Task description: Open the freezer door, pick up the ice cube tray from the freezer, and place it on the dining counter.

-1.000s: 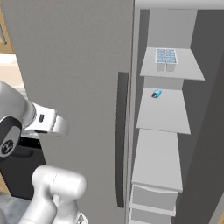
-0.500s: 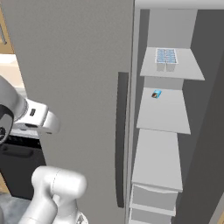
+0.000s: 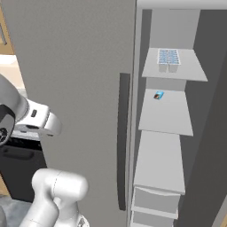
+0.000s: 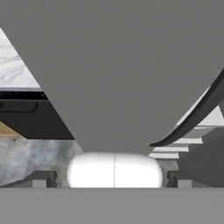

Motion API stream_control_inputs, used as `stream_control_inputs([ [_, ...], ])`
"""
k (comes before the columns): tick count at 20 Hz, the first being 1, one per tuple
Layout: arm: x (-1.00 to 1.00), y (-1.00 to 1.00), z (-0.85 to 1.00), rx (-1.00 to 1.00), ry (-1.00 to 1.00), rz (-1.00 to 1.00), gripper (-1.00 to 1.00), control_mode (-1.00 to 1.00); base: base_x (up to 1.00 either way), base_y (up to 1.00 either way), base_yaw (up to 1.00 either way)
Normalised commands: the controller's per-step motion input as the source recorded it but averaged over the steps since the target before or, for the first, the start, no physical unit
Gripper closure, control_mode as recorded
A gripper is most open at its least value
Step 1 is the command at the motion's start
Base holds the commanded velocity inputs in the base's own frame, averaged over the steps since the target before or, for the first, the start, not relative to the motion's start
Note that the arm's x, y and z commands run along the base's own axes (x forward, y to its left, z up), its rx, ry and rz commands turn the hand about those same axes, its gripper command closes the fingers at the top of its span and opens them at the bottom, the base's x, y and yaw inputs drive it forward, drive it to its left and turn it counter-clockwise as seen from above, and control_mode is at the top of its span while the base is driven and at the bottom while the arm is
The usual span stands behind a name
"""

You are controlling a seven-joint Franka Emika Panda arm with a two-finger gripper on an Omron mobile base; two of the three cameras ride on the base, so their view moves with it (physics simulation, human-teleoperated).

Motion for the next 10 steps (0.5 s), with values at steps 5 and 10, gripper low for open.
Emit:
stream_control_inputs([
  [5, 0.00, 0.00, 0.00, 0.00, 0.00, 0.00, -1.00, 1.00, -0.44, -0.62, 0.01],
  [10, 0.00, 0.00, 0.00, 0.00, 0.00, 0.00, -1.00, 1.00, -0.09, -0.85, -0.01],
])
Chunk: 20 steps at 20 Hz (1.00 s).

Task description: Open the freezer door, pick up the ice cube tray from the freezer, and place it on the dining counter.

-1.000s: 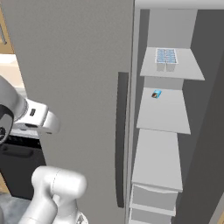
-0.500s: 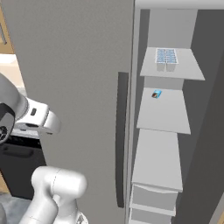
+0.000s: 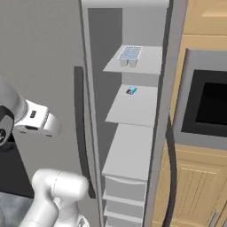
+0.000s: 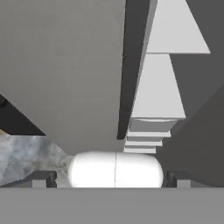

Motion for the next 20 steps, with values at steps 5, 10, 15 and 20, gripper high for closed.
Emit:
stream_control_inputs([
  [5, 0.00, 0.00, 0.00, 0.00, 0.00, 0.00, -1.00, 1.00, 0.07, -0.74, -0.01],
  [10, 0.00, 0.00, 0.00, 0.00, 0.00, 0.00, -1.00, 1.00, 0.43, -0.33, 0.00],
  [15, 0.00, 0.00, 0.00, 0.00, 0.00, 0.00, -1.00, 1.00, 0.50, -0.01, 0.00],
  [20, 0.00, 0.00, 0.00, 0.00, 0.00, 0.00, -1.00, 1.00, 0.76, 0.00, 0.00],
])
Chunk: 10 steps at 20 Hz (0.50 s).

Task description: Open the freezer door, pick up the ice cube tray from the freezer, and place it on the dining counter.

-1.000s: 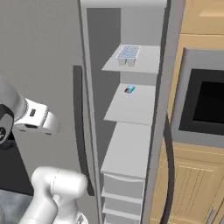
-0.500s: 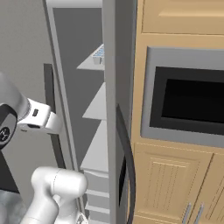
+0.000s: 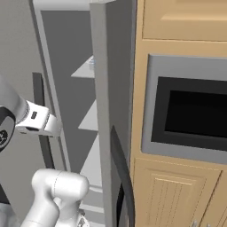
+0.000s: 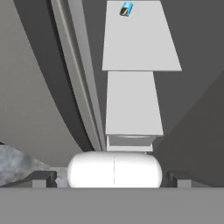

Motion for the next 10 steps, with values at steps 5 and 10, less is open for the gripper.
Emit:
stream_control_inputs([
  [5, 0.00, 0.00, 0.00, 0.00, 0.00, 0.00, -1.00, 1.00, 0.91, -0.01, 0.00],
  [10, 0.00, 0.00, 0.00, 0.00, 0.00, 0.00, -1.00, 1.00, 0.65, -0.23, 0.00],
])
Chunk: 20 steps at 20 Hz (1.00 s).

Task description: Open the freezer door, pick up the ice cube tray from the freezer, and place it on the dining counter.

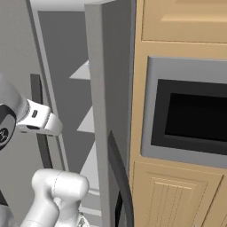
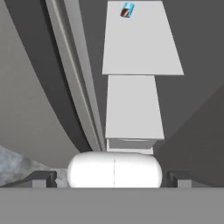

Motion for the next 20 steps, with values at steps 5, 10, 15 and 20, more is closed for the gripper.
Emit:
stream_control_inputs([
  [5, 0.00, 0.00, 0.00, 0.00, 0.01, 0.00, -1.00, -1.00, 0.24, -0.09, 0.00],
  [10, 0.00, -0.04, 0.00, 0.02, 0.01, 0.00, -1.00, -1.00, 0.00, 0.00, 0.00],
  [15, 0.06, -0.28, 0.17, 0.14, 0.04, -0.16, -1.00, -1.00, 0.00, 0.00, 0.00],
  [20, 0.03, -0.13, 0.18, 0.13, 0.00, -0.29, -1.00, -1.00, 0.00, 0.00, 0.00],
])
